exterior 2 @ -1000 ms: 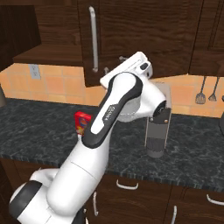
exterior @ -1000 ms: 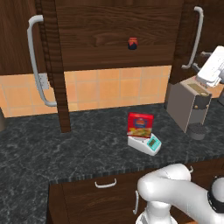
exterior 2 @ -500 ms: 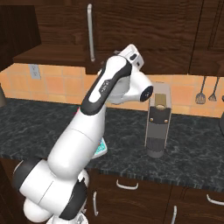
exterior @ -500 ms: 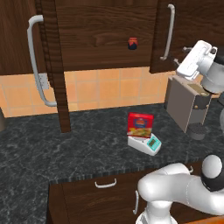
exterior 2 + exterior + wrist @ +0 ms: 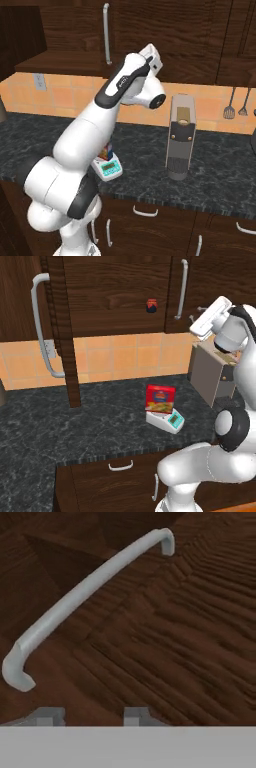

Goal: Pick the boxed food and place it on the digital scale for weighing, and close the cabinet.

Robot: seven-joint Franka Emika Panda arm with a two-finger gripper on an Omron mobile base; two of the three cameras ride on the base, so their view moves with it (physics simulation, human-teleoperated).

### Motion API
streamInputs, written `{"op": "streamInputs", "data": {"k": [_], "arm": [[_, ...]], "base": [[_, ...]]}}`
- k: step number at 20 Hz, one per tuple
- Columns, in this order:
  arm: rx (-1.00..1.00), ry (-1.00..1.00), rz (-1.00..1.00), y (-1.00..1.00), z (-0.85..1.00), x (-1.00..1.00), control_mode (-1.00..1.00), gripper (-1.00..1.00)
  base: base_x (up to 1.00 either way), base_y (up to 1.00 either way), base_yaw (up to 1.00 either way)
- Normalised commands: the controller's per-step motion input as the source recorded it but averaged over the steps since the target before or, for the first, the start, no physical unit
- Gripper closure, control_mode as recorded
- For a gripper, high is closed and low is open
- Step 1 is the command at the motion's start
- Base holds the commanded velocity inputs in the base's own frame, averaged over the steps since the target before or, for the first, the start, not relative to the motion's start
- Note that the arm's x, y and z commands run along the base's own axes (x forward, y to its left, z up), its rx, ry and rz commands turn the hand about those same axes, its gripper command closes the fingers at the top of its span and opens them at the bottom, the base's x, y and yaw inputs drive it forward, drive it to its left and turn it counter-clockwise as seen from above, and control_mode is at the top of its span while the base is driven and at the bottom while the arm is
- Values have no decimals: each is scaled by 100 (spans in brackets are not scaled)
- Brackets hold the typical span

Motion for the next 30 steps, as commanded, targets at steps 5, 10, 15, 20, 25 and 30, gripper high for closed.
{"op": "streamInputs", "data": {"k": [5,10,15,20,25,30], "arm": [[6,-11,0,36,0,-84,-100,-100],[8,-17,-5,77,20,-100,-100,-100],[0,-21,-3,72,40,-100,-100,-100],[0,-17,-2,31,10,-100,-100,-100],[0,0,0,53,1,-100,-100,-100],[-3,1,-2,98,-6,-29,-100,-100]], "base": [[0,0,0],[0,0,0],[0,0,0],[0,0,0],[0,0,0],[0,0,0]]}}
